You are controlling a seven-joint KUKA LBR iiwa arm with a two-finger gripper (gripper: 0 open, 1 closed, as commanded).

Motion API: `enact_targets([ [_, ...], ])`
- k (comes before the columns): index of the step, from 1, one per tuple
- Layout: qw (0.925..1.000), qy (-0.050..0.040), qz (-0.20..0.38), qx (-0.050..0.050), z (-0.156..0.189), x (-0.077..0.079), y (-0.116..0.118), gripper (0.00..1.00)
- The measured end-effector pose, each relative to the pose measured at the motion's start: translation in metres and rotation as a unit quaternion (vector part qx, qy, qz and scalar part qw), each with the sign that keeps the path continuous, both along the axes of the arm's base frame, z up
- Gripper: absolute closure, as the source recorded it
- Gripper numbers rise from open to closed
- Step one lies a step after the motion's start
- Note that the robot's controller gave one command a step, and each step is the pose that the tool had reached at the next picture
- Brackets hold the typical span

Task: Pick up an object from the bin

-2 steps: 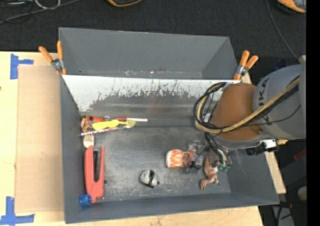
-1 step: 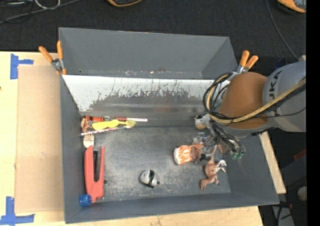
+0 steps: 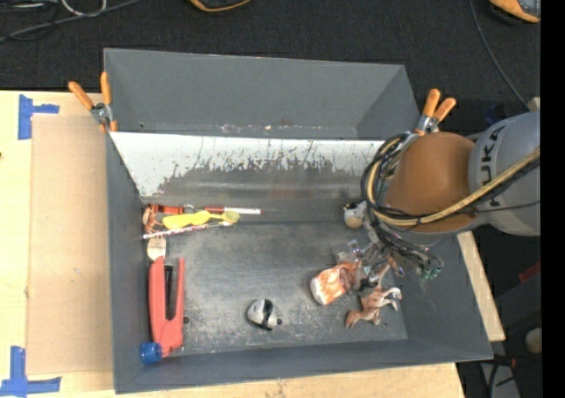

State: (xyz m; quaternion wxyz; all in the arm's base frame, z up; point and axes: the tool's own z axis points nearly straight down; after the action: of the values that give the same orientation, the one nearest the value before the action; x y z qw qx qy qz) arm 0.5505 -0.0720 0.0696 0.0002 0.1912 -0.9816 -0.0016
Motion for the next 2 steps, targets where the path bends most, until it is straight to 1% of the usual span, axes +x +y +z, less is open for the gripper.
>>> enact_targets([
  [1,0.9835,-0.002,0.181,0.0,0.002,0.019,0.007,1.0],
  [2,0.977,0.0021,0.213,0.003,0.081,-0.012,0.012,1.0],
])
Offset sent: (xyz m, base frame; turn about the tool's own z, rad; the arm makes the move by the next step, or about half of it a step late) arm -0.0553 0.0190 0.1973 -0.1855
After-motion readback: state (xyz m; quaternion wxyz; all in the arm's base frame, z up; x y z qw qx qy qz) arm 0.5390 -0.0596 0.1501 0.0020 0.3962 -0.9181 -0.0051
